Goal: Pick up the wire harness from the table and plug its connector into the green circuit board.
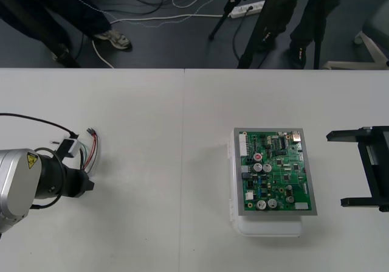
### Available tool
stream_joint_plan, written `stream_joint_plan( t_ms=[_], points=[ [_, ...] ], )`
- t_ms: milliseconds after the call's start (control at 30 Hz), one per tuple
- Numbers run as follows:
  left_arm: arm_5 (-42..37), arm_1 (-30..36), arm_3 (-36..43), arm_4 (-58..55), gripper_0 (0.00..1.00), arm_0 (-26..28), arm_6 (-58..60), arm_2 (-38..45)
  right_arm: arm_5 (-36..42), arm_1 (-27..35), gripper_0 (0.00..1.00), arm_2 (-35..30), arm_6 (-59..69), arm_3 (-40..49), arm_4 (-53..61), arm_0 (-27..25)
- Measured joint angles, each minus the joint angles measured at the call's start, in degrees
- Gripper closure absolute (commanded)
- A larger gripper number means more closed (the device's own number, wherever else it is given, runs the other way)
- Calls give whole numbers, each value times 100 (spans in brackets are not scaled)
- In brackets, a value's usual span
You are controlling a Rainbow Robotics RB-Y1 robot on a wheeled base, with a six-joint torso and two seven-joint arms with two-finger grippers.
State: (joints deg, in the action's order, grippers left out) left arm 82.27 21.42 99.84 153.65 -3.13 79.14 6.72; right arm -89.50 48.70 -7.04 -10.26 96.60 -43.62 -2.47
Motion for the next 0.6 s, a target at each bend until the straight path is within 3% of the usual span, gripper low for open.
stream_joint_plan(
  t_ms=[600],
  points=[
    [-254,-1,-347,27,21,-166,0,17,0,2,0,-181,0,-180,0,-32]
  ],
)
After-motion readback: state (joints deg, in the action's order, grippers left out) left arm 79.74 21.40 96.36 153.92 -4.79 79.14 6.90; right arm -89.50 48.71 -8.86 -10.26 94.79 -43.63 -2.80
